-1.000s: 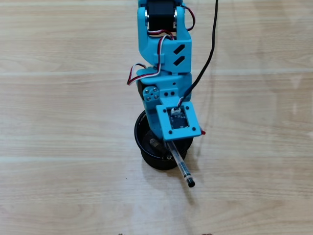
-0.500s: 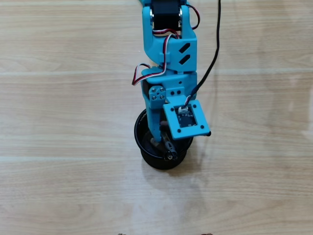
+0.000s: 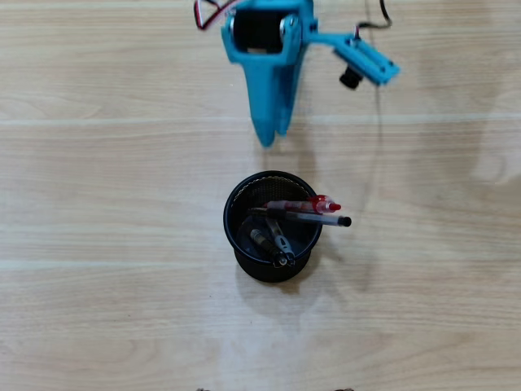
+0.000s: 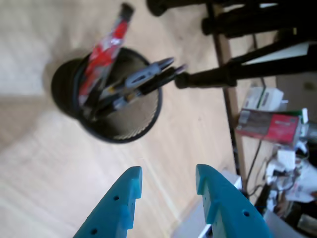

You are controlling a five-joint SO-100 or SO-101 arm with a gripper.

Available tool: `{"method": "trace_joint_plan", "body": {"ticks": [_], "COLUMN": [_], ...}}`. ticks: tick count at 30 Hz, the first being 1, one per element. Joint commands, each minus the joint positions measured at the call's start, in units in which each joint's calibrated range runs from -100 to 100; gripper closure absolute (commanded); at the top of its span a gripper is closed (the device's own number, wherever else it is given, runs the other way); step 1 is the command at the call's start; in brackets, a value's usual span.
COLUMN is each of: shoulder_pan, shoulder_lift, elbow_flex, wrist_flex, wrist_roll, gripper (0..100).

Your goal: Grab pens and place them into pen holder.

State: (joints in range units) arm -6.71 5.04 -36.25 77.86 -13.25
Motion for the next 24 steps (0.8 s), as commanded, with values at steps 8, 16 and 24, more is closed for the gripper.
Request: {"method": "trace_joint_plan", "body": {"ticks": [8,16,24], "shoulder_pan": [-2.56,-8.21,-6.11], "shoulder_lift": [-45.19,-69.96,-92.36], "elbow_flex": [81.84,120.32,126.84], "wrist_flex": [-28.83,-33.21,-11.13], "wrist_roll": [5.93,5.77,5.83], "gripper": [87,87,87]}}
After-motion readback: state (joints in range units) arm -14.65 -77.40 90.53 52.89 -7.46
